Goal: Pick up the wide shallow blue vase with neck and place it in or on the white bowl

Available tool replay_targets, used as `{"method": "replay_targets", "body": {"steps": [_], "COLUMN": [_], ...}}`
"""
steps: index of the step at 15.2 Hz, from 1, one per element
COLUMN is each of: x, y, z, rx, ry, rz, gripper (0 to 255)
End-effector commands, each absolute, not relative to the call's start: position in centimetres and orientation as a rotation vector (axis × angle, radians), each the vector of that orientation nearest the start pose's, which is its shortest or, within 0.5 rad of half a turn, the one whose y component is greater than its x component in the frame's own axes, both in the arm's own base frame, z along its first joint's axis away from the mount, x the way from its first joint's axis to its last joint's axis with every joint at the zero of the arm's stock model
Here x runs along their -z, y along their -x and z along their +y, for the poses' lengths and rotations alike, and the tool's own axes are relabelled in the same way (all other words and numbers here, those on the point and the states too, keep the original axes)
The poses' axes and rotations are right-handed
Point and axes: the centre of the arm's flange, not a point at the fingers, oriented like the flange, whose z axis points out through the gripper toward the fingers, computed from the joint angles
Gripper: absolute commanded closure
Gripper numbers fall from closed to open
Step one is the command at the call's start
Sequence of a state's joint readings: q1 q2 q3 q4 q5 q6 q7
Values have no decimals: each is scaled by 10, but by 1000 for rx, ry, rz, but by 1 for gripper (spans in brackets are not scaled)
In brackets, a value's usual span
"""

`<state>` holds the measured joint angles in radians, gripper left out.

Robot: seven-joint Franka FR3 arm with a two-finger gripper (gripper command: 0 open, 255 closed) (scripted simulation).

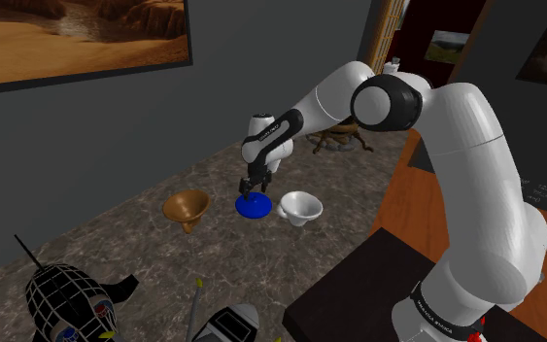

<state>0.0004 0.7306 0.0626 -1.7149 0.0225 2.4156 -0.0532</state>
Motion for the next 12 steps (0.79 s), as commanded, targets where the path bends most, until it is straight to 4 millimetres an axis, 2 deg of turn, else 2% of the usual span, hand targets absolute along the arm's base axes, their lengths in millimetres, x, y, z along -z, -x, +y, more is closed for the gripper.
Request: {"method": "replay_targets", "body": {"steps": [1,5,6,12], "x": [-162,-162,-162,-162], "y": [-666,-666,-666,-666], "z": [38,38,38,38], "rx": [-44,-44,-44,-44], "ry": [3082,3082,3082,3082], "rz": [-129,-129,-129,-129], "gripper": [0,0,255,255]}}
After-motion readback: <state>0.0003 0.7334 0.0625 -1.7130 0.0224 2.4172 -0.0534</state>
